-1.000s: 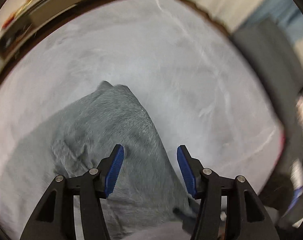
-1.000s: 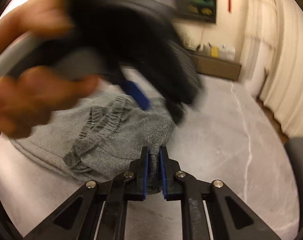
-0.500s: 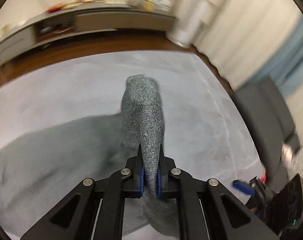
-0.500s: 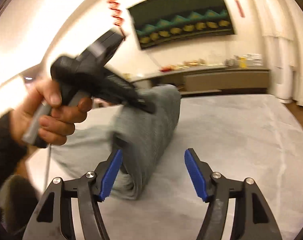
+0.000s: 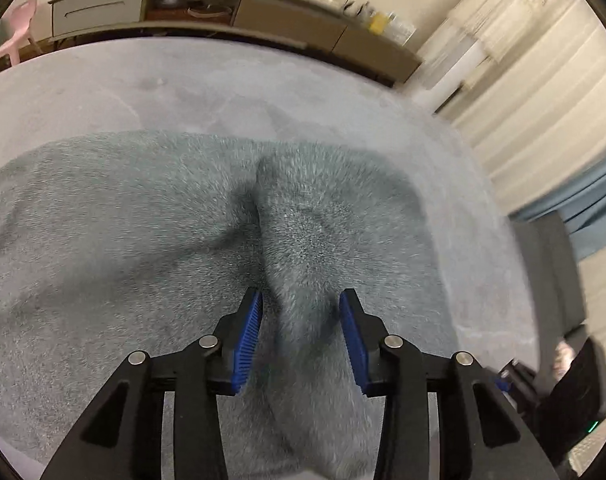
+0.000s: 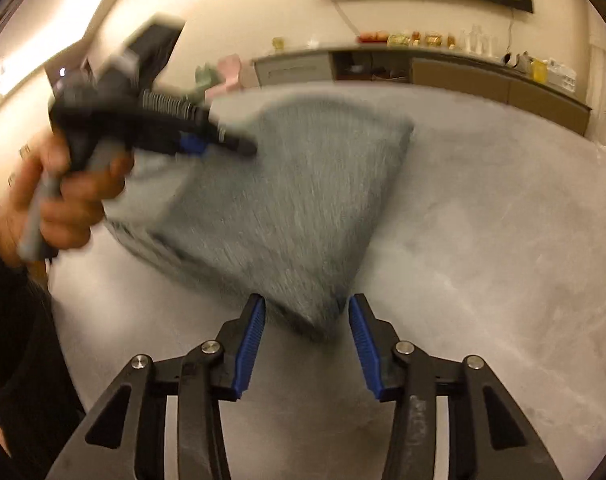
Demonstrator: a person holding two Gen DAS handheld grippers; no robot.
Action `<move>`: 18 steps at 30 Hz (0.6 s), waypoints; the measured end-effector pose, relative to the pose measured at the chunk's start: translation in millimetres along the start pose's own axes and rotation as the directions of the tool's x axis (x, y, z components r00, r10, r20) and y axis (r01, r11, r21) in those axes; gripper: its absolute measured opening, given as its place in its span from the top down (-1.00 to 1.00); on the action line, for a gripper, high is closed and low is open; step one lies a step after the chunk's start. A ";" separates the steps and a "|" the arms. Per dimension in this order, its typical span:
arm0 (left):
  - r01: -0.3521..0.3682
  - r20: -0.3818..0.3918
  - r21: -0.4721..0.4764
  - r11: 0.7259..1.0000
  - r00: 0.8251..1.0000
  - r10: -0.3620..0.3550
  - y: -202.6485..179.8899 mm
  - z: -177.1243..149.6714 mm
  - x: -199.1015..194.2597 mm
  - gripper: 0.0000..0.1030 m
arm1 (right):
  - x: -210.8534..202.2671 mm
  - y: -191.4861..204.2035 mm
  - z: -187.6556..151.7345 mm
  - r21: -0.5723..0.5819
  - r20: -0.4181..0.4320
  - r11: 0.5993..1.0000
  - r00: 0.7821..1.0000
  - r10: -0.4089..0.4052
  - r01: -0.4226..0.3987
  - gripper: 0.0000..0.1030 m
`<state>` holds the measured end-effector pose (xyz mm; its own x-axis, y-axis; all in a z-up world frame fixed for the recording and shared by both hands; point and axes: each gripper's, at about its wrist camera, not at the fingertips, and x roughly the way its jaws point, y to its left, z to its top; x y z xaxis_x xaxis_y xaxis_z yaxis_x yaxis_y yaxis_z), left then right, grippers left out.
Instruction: Fold clothes
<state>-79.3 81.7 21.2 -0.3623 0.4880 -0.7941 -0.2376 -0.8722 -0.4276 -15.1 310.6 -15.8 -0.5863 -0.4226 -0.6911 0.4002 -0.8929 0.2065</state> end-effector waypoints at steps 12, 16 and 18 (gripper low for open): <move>0.098 0.028 -0.040 0.994 0.995 -0.097 42.2 -60.6 -61.5 0.13 | 43.6 36.1 37.9 -0.085 -0.120 0.971 0.965 -0.233 0.223 0.20; 0.063 0.149 -0.112 0.992 0.988 -0.045 80.4 -68.4 -126.7 0.12 | 27.7 71.5 62.2 -0.154 -0.015 0.956 0.966 -0.257 0.251 0.19; -0.040 0.208 -0.175 0.984 0.975 0.077 117.8 -70.9 -158.7 0.12 | 60.5 70.2 65.4 -0.151 -0.150 0.955 0.949 -0.277 0.255 0.19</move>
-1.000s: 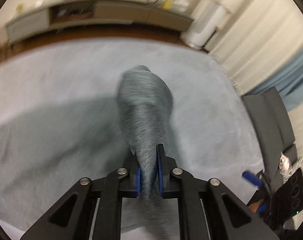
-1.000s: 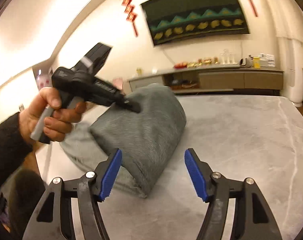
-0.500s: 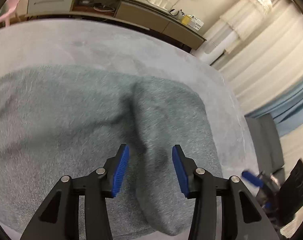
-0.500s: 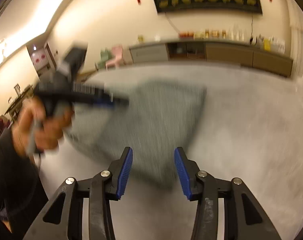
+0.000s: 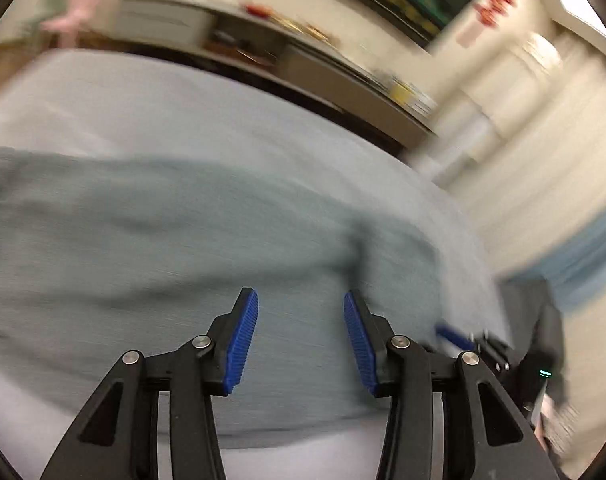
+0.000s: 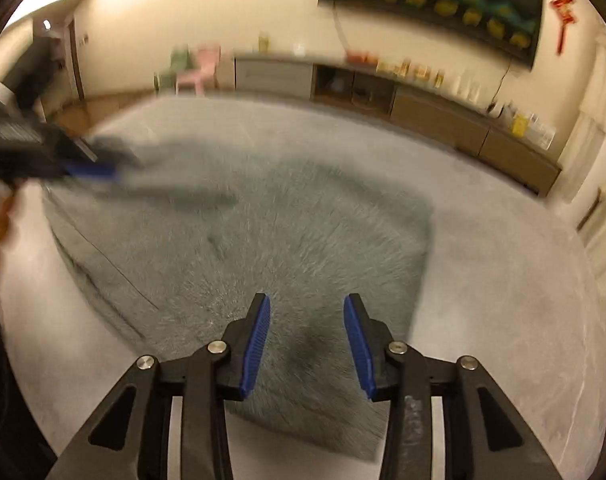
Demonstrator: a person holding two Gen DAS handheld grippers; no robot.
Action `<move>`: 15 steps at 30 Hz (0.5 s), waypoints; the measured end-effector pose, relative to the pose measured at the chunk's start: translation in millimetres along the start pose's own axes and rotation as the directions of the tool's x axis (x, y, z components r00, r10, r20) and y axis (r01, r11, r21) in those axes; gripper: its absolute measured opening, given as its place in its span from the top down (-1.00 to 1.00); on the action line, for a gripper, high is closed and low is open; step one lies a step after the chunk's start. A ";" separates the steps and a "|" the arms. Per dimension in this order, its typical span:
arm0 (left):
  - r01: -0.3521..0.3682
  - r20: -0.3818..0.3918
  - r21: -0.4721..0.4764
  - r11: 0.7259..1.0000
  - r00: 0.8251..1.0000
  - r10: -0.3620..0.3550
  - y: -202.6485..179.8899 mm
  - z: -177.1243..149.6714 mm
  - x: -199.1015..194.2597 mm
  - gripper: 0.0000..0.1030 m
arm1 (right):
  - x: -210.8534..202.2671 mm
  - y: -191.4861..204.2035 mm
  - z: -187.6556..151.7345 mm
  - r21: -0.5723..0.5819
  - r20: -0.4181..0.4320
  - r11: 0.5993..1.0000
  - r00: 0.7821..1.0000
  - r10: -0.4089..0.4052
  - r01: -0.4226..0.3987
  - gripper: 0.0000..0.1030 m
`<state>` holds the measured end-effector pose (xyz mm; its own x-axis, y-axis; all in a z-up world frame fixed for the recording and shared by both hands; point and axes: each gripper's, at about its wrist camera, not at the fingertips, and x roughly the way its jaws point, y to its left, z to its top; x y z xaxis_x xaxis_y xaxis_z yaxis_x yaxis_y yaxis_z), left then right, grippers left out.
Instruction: Fold clothes
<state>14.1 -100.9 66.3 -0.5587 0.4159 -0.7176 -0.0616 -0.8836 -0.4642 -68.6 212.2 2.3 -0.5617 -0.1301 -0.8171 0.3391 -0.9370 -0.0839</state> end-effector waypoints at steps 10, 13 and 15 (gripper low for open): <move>-0.153 0.176 -0.562 0.813 0.938 0.299 253.5 -13.7 -125.7 -0.07 | -35.3 145.3 57.1 -0.176 0.155 0.983 0.985 0.082 -0.054 -0.17; -0.161 0.147 -0.575 0.802 0.944 0.296 272.1 -24.0 -122.1 -0.11 | -17.7 207.6 69.9 -0.273 0.109 0.948 0.974 0.199 -0.163 -0.17; -0.121 0.130 -0.581 0.805 0.962 0.239 276.4 -27.2 -106.3 -0.14 | -10.1 243.4 81.2 -0.295 0.067 0.924 0.960 0.273 -0.242 -0.17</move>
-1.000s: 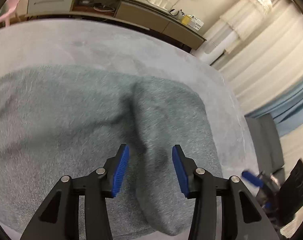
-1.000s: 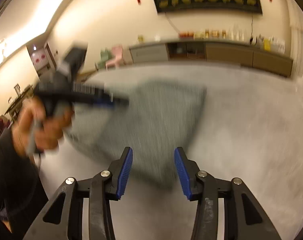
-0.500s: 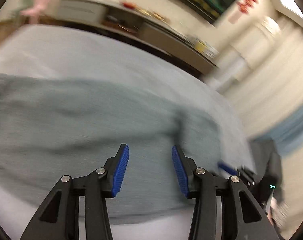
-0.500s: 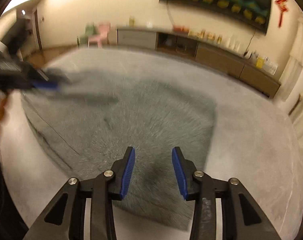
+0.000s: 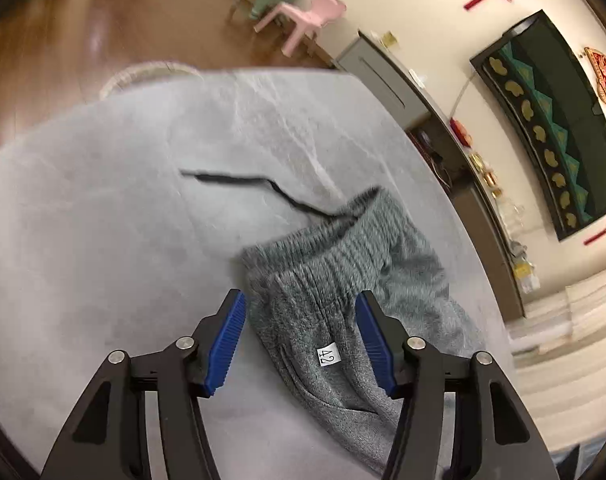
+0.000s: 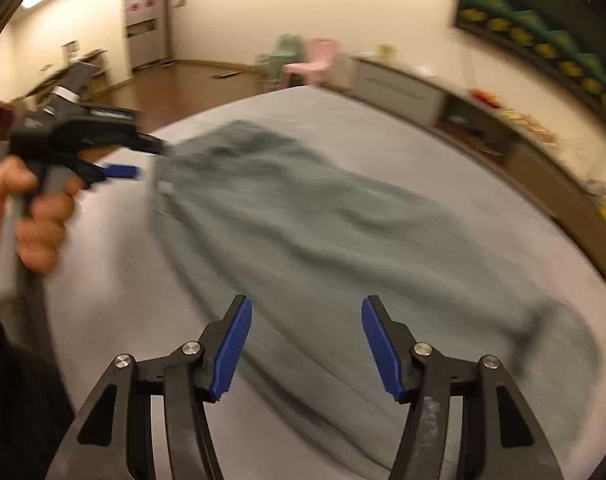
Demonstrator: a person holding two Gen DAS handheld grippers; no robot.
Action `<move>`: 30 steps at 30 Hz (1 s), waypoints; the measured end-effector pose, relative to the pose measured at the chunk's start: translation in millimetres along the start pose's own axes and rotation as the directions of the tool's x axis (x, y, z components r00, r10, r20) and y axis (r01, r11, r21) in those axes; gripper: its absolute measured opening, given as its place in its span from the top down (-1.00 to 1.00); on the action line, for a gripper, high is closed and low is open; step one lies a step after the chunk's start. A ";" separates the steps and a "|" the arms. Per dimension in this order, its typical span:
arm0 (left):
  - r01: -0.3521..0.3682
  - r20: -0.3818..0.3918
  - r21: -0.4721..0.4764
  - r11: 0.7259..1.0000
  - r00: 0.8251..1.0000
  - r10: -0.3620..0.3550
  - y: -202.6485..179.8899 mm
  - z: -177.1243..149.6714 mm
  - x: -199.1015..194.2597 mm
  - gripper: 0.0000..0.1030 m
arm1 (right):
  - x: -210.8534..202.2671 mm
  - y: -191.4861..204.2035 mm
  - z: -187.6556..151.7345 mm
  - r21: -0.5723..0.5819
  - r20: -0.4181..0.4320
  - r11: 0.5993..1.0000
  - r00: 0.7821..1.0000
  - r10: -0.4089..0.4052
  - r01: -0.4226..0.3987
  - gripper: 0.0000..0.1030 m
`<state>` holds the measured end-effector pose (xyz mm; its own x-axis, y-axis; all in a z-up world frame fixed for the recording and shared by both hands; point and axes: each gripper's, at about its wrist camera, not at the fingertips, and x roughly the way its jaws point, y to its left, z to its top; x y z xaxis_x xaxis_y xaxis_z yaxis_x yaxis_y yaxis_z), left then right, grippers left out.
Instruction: Fold clothes
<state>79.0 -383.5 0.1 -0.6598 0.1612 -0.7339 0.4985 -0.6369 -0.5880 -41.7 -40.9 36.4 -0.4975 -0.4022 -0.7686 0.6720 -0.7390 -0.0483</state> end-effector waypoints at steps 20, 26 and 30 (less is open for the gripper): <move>-0.025 0.282 0.446 0.895 0.953 -0.114 -138.2 -40.9 34.0 0.66 | 36.8 -66.2 15.8 0.426 0.022 0.882 0.977 0.214 -0.203 -0.20; -0.160 0.241 0.934 0.320 0.943 -0.230 -270.4 -205.6 72.4 0.63 | -50.9 -140.6 -19.4 0.578 0.189 0.789 0.975 0.118 -0.208 -0.27; -0.120 0.148 0.975 0.187 0.978 -0.145 -284.1 -252.2 101.9 0.51 | -62.2 -175.5 -83.4 0.694 0.124 0.701 0.986 0.108 -0.164 -0.30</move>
<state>11.9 4.0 6.7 -0.8008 0.1385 -0.5827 -0.3762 -0.8733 0.3095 -82.9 159.0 39.5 -0.4866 -0.5434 -0.6840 0.1724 -0.8273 0.5347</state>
